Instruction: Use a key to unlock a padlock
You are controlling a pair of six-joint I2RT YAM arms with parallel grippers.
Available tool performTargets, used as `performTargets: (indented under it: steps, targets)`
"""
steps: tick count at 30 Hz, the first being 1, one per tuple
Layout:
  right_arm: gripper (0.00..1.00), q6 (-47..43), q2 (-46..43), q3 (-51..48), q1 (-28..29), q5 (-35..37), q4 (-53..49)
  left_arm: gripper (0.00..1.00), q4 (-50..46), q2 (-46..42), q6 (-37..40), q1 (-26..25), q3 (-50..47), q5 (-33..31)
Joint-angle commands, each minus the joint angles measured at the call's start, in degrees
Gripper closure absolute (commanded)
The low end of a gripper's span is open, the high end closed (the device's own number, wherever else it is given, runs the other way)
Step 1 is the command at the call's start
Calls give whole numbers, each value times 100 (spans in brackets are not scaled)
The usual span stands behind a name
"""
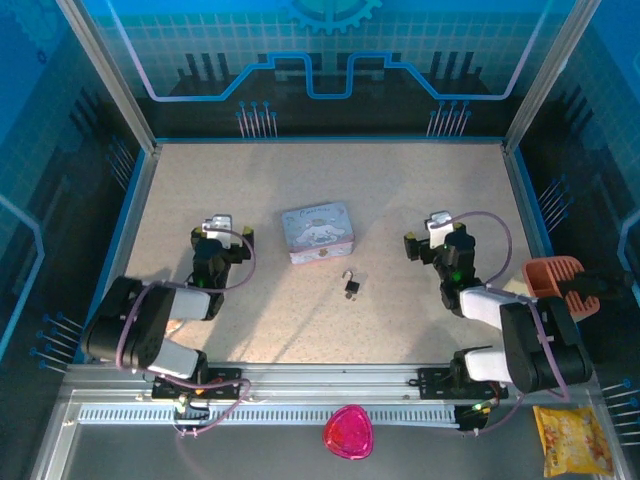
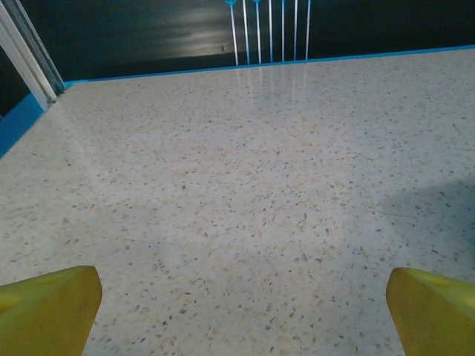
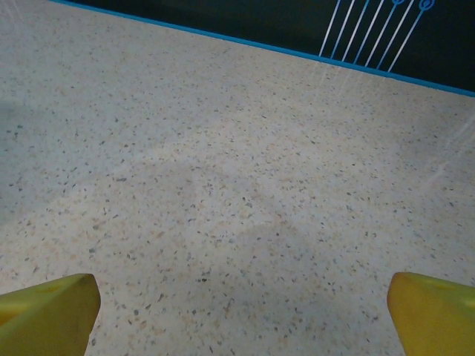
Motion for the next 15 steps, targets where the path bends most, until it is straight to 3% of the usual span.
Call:
performTargets:
  steps: [1,4,8,15]
  targets:
    - [0,305,553,140,-275,-772,949,1,507,27,-372,263,24,353]
    - [0,364,1104,67,-292,-717,1665,1,-149,40,-378,264,395,279]
    - [0,453,1001,410,-281,-407,805,1,-263,65,-478,303,491,91]
    - [0,458,1041,361,-252,-234,974,1,-396,55,-484,311,550,81]
